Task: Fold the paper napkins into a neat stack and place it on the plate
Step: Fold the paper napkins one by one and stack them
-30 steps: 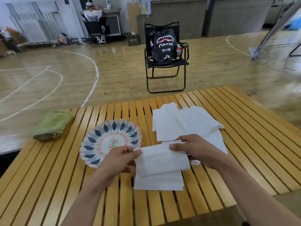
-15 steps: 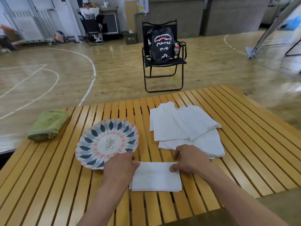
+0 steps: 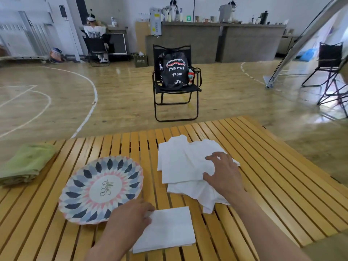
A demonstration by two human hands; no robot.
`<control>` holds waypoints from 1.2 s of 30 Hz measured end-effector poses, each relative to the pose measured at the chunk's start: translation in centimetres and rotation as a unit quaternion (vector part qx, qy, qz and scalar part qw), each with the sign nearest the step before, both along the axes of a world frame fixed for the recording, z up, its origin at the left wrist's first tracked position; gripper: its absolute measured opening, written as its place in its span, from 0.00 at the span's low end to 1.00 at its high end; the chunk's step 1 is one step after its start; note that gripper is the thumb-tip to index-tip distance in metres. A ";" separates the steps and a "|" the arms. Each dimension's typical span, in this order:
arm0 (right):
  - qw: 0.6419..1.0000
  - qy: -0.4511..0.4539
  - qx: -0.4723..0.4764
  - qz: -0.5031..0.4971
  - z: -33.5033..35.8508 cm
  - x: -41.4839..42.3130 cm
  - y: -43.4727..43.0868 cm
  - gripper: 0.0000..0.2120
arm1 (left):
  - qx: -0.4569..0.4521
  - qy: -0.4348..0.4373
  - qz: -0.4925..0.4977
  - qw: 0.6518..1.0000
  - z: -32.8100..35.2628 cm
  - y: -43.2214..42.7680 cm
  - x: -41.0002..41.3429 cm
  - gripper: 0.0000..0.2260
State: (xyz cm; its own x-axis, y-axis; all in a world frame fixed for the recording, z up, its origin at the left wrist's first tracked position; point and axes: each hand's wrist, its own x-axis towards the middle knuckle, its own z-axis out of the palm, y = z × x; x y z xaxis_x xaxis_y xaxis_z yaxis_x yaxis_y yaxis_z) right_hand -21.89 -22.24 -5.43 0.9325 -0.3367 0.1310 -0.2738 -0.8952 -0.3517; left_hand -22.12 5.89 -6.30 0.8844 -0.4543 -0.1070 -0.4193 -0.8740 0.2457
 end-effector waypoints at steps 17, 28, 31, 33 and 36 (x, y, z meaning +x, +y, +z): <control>0.984 -0.085 0.150 -0.044 -0.5 0.1 -2.0 0.11 | -0.307 0.014 0.051 0.950 1.2 -4.5 4.2 0.07; 0.890 -0.103 0.444 0.019 1.6 -0.2 -2.6 0.02 | -0.400 0.111 0.003 0.910 1.3 -11.6 10.5 0.25; 0.758 -0.106 0.643 0.023 2.4 -0.2 -2.6 0.07 | -0.437 0.185 0.019 0.880 1.8 -12.0 10.8 0.35; 0.714 -0.090 0.694 0.026 2.7 0.0 -2.6 0.08 | -0.488 0.260 0.024 0.833 2.0 -11.8 11.0 0.35; 0.729 -0.072 0.680 0.026 2.1 0.1 -2.7 0.10 | -0.550 0.333 0.026 0.765 2.8 -11.0 10.1 0.19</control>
State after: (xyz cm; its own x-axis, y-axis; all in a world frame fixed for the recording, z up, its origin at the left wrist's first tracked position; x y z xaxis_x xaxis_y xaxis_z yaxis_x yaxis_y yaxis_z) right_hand -21.74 -24.90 -3.32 0.9580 -0.2116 -0.1934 -0.1242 0.3018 -0.9453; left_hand -12.05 -5.09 -3.54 0.8201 -0.5594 -0.1205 0.1486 0.0048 0.9889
